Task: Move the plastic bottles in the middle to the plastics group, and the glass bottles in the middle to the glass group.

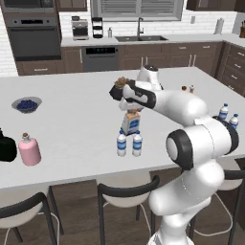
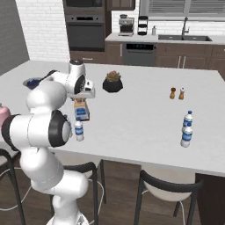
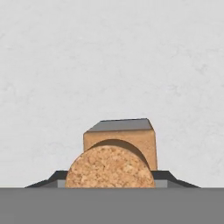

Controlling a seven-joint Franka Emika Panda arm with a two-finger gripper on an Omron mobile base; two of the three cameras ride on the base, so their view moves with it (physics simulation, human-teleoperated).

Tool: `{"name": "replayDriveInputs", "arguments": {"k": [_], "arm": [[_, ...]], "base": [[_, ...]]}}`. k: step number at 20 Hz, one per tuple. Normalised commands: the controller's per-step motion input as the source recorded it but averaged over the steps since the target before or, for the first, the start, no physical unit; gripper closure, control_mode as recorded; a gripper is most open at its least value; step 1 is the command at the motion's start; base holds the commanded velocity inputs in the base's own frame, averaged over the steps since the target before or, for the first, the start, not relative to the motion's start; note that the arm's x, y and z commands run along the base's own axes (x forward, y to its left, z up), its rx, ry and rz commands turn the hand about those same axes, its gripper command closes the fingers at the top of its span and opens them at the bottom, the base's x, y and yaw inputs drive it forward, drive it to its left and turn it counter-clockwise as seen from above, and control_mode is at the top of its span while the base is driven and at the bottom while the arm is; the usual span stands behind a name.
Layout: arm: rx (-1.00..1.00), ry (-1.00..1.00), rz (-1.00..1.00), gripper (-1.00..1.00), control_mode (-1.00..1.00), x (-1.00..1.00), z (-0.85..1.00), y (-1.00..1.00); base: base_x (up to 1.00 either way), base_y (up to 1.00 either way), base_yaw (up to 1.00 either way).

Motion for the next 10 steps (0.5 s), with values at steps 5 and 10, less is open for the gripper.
{"name": "replayDriveInputs", "arguments": {"k": [5,10], "arm": [[0.00,-0.16,0.22,1.00,-1.00,-0.01,0.30,0.87],[0.00,-0.16,0.30,1.00,-1.00,0.00,0.16,0.94]], "base": [[0.00,0.00,0.00],[0.00,0.00,0.00]]}}
